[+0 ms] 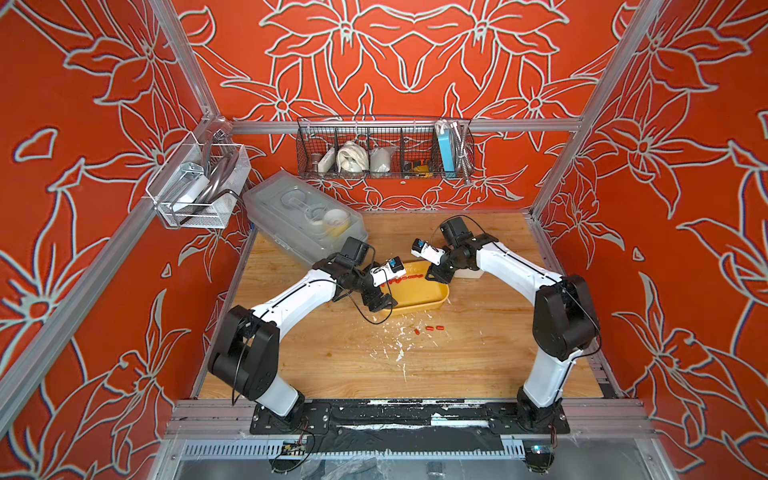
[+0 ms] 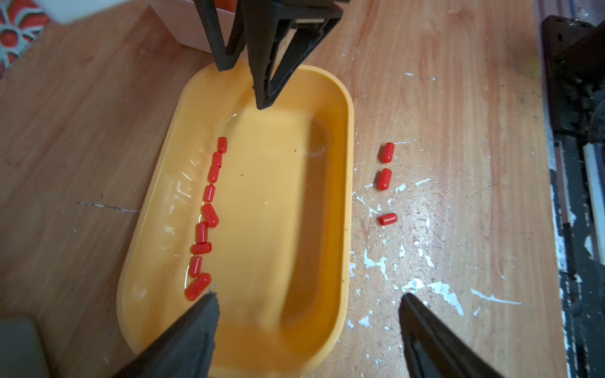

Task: Take the screw protection sleeves out of the storage box
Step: Pick up the screw protection sleeve from the storage box.

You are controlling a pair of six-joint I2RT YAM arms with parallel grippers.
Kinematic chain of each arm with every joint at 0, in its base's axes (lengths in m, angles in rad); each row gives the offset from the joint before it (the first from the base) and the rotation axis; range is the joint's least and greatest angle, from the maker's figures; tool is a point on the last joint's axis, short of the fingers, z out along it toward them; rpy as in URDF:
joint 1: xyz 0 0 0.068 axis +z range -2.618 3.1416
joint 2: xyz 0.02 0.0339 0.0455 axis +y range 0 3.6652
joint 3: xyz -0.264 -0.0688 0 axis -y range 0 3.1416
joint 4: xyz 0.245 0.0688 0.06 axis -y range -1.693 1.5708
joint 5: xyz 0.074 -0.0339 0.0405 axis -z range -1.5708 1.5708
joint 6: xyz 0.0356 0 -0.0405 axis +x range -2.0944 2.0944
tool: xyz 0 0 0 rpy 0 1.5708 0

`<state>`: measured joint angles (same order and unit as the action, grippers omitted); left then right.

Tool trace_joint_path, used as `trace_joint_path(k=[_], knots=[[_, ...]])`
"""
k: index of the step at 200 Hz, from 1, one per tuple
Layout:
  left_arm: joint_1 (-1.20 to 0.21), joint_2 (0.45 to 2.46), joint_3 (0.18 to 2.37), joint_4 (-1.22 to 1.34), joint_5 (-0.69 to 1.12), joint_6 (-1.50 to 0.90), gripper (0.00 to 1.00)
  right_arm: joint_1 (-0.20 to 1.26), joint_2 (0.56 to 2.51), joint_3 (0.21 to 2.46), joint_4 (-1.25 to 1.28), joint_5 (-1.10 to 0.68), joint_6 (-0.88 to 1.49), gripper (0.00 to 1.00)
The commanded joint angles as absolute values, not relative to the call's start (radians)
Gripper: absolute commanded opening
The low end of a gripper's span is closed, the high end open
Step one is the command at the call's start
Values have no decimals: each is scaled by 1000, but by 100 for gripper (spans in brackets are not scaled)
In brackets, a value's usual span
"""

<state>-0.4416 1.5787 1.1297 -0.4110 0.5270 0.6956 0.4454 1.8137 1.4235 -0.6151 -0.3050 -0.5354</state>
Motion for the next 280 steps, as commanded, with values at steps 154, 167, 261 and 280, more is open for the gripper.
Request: trace_joint_path(k=[154, 167, 261, 280], knots=[[-582, 2125, 1661, -564, 12, 509, 39, 226, 1385, 1001, -442, -467, -479, 67], [-583, 2139, 1670, -566, -5, 512, 38, 227, 1391, 1002, -445, -475, -480, 66], [-585, 2205, 1707, -581, -72, 531, 33, 225, 1399, 1000, -451, -482, -486, 67], [-586, 2216, 1712, -589, -74, 531, 32, 227, 1398, 1000, -454, -482, -489, 67]])
